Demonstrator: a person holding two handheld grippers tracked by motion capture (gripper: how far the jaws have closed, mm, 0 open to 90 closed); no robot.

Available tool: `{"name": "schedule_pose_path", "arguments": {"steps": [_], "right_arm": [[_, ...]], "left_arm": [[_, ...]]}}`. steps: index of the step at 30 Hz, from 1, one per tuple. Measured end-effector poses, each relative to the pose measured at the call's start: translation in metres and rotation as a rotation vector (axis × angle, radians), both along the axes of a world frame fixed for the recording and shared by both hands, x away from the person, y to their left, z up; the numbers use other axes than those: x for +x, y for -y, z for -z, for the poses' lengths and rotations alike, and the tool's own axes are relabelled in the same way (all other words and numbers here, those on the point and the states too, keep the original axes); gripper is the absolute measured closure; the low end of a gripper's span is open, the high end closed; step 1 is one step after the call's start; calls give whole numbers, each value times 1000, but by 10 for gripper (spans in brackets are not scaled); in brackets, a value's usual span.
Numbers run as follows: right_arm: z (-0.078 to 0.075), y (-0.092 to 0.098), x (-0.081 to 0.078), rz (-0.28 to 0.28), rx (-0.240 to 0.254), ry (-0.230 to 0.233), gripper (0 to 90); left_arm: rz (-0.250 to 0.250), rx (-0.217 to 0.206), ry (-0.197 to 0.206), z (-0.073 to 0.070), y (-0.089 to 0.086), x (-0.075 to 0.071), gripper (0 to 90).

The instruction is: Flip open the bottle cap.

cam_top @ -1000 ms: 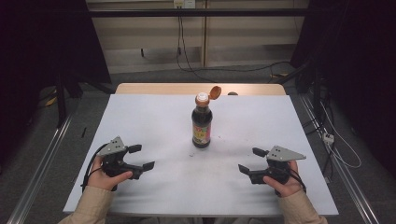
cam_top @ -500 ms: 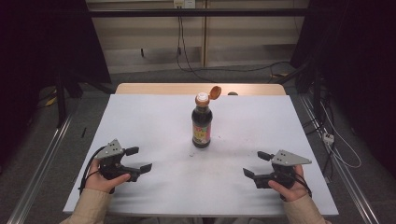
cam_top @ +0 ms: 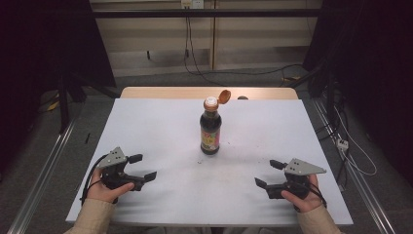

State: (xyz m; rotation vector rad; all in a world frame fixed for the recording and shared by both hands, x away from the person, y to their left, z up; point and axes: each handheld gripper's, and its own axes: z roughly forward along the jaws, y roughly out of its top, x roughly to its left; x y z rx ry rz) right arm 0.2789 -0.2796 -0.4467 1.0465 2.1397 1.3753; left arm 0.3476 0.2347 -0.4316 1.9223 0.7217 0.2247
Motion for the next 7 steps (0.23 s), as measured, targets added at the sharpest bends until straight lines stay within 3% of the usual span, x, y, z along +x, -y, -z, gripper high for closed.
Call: {"name": "schedule_pose_path", "arguments": {"steps": [7], "right_arm": [[1, -1, 1, 0, -17, -1, 130]], "left_arm": [[-2, 6, 2, 0, 1, 0, 91]]}}
